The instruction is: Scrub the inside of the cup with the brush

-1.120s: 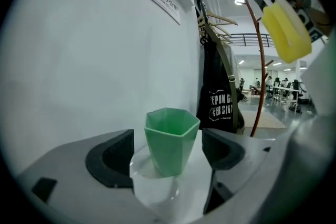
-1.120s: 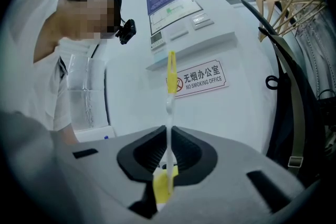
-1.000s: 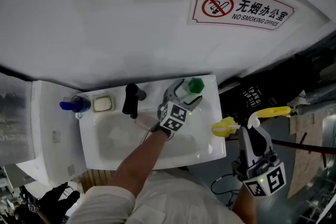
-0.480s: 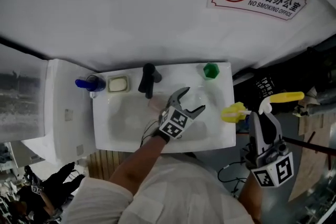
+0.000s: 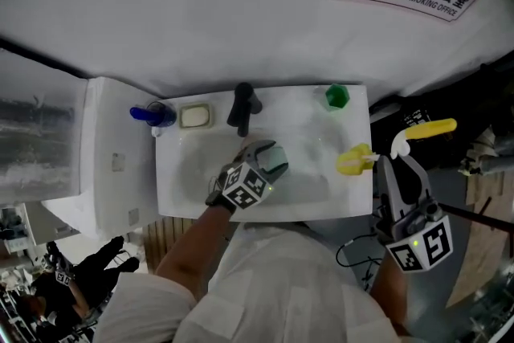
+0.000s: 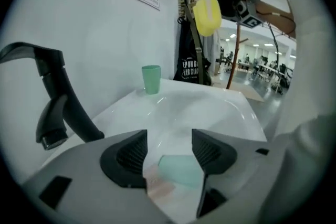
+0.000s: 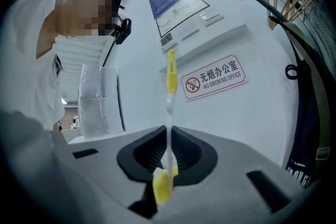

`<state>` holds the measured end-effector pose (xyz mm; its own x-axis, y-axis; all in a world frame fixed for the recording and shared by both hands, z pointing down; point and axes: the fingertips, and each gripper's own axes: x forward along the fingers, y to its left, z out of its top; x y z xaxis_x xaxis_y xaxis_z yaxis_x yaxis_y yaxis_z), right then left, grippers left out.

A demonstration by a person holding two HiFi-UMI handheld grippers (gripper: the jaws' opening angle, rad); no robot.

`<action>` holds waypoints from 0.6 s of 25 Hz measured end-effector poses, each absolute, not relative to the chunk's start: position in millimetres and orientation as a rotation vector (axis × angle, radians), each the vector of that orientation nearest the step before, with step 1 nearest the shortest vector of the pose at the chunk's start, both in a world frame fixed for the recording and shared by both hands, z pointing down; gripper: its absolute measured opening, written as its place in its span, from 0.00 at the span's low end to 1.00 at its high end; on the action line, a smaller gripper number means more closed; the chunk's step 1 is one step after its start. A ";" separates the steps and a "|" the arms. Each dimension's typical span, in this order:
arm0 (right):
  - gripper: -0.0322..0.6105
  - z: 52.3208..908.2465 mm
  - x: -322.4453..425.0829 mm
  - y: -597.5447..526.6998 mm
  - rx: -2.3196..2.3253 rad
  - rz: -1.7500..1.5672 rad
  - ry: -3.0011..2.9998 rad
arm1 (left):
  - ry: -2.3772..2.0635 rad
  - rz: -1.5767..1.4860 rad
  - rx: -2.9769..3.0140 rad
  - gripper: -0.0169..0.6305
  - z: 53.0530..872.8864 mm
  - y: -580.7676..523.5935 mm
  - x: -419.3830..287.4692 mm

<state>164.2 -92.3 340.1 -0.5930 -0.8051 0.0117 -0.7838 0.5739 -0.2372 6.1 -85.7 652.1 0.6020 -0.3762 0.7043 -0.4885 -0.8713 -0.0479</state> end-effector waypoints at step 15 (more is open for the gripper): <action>0.10 354.9 151.1 -88.8 -1.389 -0.390 2.743 | -0.062 2.108 2.673 0.56 761.7 -75.3 -63.7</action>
